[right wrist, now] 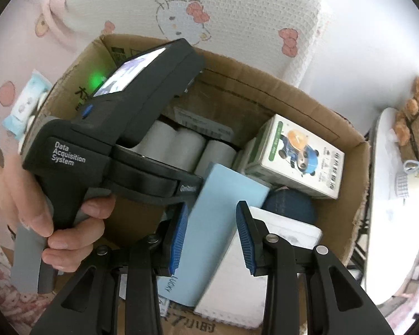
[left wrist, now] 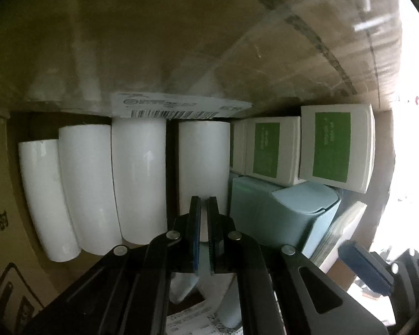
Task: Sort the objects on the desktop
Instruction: 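Withdraw both grippers up out of the box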
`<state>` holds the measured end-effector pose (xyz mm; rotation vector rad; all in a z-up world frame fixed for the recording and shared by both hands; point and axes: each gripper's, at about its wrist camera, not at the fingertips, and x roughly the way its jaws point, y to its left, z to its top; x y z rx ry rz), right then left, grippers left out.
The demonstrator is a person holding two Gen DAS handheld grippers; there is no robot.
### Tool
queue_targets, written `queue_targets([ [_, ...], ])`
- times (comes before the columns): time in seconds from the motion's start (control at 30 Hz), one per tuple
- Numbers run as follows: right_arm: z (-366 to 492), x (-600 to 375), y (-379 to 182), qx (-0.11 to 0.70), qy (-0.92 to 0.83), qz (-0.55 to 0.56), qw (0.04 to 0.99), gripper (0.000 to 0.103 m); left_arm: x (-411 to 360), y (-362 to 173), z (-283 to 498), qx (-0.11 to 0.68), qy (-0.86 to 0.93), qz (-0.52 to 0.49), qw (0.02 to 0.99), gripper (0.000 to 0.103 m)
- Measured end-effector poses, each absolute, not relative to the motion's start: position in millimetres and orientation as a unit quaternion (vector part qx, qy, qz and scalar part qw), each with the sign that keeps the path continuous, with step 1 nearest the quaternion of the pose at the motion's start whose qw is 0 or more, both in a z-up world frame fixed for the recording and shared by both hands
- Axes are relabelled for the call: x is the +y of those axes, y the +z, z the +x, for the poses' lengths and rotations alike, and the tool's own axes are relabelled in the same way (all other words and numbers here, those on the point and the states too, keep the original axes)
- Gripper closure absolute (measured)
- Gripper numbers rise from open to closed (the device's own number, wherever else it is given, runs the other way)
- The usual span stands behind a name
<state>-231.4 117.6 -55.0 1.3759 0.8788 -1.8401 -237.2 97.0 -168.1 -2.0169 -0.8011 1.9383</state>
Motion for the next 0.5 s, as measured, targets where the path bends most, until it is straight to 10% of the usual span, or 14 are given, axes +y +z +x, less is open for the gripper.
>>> queue_targets([
  [0.13,-224.1,110.1,-50.5,0.342,-0.706,0.520,0.337,0.070,87.7,-152.5,-232.7,-0.260,0.658,-0.698,0.109,0.097],
  [0.27,-218.0,100.9,-50.2,0.344,-0.703,0.519,0.344,0.070,74.4,-107.1,-224.1,-0.204,0.719,-0.652,0.127,0.066],
  [0.5,-211.0,96.9,-38.2,0.330,-0.713,0.514,0.345,0.070,39.7,-58.2,-206.8,-0.168,0.785,-0.577,0.151,0.062],
])
